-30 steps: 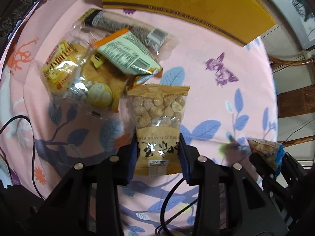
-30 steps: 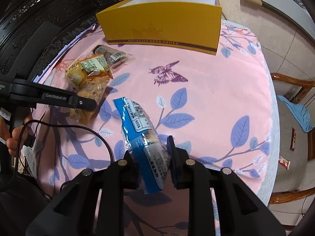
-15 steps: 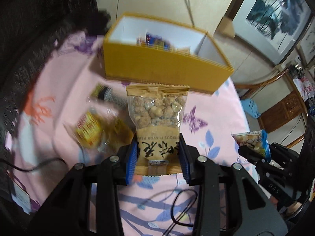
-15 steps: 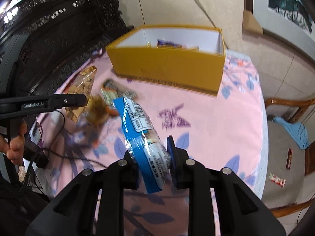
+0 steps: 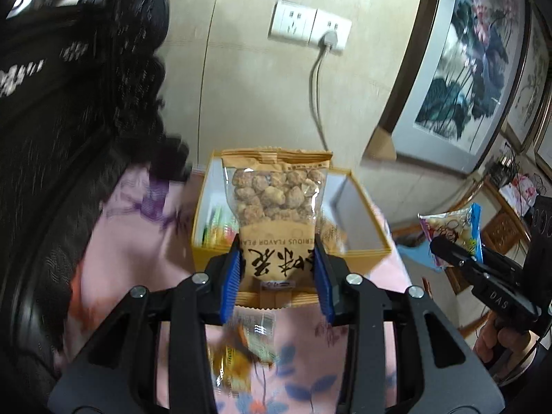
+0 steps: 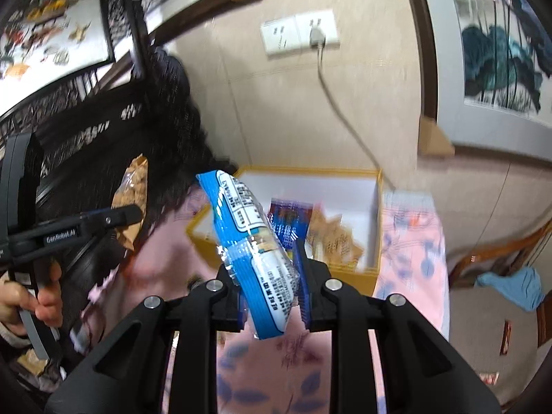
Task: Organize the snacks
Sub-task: 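Carry the peanut bag and blue-edged bag over the yellow box and release both, then lower both grippers back to the remaining snacks on the table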
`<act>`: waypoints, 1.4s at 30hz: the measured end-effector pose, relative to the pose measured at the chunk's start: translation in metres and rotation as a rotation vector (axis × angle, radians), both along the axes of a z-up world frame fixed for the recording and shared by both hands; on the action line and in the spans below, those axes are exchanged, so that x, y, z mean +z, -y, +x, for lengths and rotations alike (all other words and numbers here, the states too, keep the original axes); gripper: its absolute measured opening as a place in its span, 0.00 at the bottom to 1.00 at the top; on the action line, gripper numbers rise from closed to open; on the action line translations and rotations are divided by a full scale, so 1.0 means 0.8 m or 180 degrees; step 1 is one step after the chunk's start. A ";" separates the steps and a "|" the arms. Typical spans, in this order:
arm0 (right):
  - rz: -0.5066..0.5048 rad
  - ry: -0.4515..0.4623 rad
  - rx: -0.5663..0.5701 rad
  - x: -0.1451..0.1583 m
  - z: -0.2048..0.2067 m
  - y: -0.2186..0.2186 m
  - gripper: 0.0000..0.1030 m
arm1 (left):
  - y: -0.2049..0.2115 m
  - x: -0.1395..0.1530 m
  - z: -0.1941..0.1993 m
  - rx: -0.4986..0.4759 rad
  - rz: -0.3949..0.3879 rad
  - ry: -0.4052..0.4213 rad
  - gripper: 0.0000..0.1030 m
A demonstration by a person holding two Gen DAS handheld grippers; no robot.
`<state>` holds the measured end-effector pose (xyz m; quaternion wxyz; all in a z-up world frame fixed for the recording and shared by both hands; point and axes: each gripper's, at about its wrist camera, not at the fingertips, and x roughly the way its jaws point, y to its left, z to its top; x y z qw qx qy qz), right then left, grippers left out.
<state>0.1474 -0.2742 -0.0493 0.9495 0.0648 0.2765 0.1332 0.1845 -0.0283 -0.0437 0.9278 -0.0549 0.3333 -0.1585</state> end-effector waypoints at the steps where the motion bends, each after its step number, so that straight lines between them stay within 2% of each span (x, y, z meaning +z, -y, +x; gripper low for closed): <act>1: 0.0001 0.0038 -0.0020 0.005 0.008 0.002 0.24 | 0.002 0.007 0.010 -0.0007 0.0009 0.0053 0.37; 6: -0.0005 0.0167 -0.0113 0.022 0.045 0.001 0.24 | 0.012 0.024 0.057 -0.0037 -0.0003 0.0178 0.37; 16: -0.0096 0.0270 -0.0194 0.025 0.111 -0.003 0.24 | 0.043 0.014 0.120 -0.0180 0.0026 0.0212 0.38; 17: -0.0106 0.0280 -0.0188 0.023 0.117 -0.005 0.24 | 0.046 0.009 0.128 -0.0188 0.0025 0.0203 0.41; 18: -0.0098 0.0295 -0.0171 0.020 0.123 -0.006 0.26 | 0.048 0.004 0.136 -0.0185 0.0020 0.0193 0.49; 19: -0.0129 0.0287 -0.0210 0.017 0.129 -0.008 0.42 | 0.050 -0.004 0.147 -0.0121 0.0049 0.0153 0.77; 20: -0.0200 0.0281 -0.0319 0.016 0.132 -0.010 0.67 | 0.049 -0.006 0.150 -0.0020 0.0072 0.0147 0.85; 21: -0.0288 0.0359 -0.0446 0.017 0.128 -0.014 0.73 | 0.046 -0.007 0.150 0.0060 0.0052 0.0174 0.85; 22: -0.0311 0.0429 -0.0426 0.018 0.124 -0.016 0.78 | 0.040 -0.006 0.147 0.0065 -0.0027 0.0224 0.85; 26: -0.0329 0.0414 -0.0191 0.013 0.108 -0.030 0.78 | 0.023 0.000 0.130 0.0112 0.0000 0.0352 0.87; 33: -0.0312 0.0122 0.0151 -0.019 0.064 -0.057 0.78 | -0.017 -0.012 0.094 0.0275 0.0000 0.0133 0.88; 42: -0.0305 -0.0212 0.0339 -0.061 0.000 -0.078 0.78 | -0.067 -0.060 0.021 0.0505 0.0032 -0.0212 0.88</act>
